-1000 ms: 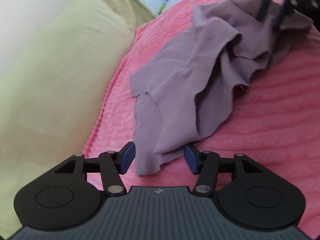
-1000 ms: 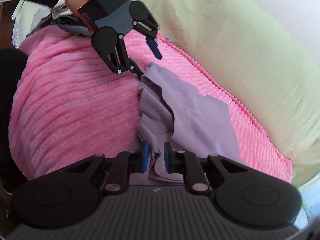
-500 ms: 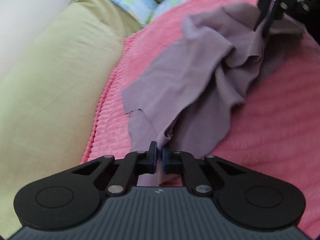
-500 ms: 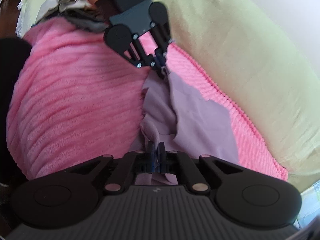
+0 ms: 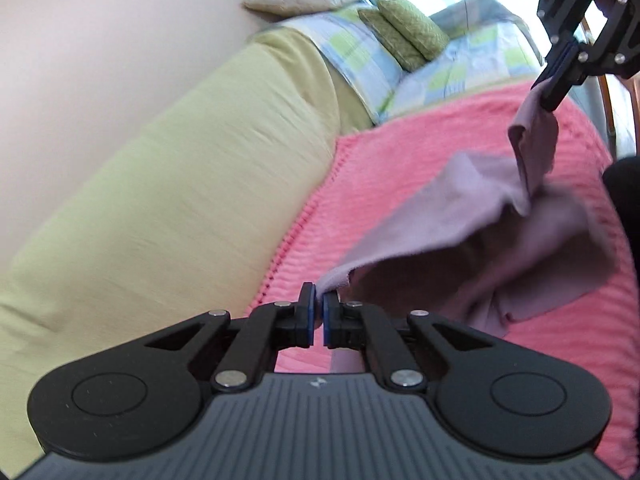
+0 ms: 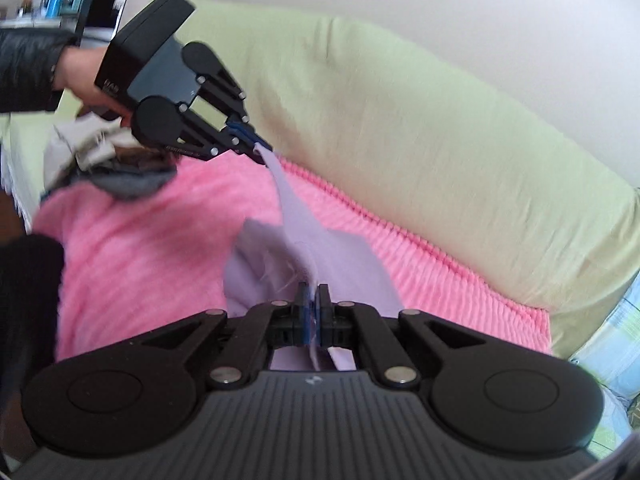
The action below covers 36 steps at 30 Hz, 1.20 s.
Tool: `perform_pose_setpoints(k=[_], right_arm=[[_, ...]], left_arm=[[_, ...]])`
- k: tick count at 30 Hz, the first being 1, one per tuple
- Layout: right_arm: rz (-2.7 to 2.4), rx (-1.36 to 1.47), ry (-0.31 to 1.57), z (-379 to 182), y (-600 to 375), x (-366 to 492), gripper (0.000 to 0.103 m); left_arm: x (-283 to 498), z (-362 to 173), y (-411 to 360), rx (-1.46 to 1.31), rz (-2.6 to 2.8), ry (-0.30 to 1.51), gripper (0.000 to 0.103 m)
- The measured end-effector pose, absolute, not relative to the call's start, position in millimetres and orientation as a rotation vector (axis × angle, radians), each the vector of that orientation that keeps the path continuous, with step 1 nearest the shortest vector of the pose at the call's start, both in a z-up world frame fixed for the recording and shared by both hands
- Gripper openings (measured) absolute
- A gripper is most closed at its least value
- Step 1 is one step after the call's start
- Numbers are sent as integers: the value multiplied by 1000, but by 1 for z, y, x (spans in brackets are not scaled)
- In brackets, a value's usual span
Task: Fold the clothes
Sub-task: 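Grasp the lilac top's shoulder straps with both grippers and lift, then shake out the lilac top held by both grippers and lower it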
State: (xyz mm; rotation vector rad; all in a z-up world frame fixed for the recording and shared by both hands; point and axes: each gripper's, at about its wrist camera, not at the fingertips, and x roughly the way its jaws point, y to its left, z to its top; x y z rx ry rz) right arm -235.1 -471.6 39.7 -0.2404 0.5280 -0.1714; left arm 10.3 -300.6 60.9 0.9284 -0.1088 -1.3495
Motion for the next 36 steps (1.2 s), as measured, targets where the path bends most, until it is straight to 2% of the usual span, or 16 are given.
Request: perform_pose_setpoints(k=[9, 14, 19, 22, 27, 30, 36], right_arm=[[-208, -250, 366, 95, -450, -293, 1], [-312, -294, 117, 166, -437, -344, 1], [-383, -404, -35, 223, -424, -372, 0], [-410, -448, -69, 242, -429, -372, 0], [-431, -468, -44, 256, -466, -343, 0], [-427, -449, 22, 244, -500, -314, 0], [-428, -368, 194, 178, -599, -228, 0]], left_arm=[[-35, 137, -224, 854, -1236, -176, 2], [-72, 219, -182, 744, -1135, -308, 2], [-91, 285, -166, 646, -1070, -372, 2], [-91, 304, -177, 655, -1027, -396, 2], [-74, 290, -227, 700, -1043, -319, 2], [-46, 247, -281, 721, -1068, -211, 2], [26, 147, -389, 764, -1097, 18, 2]])
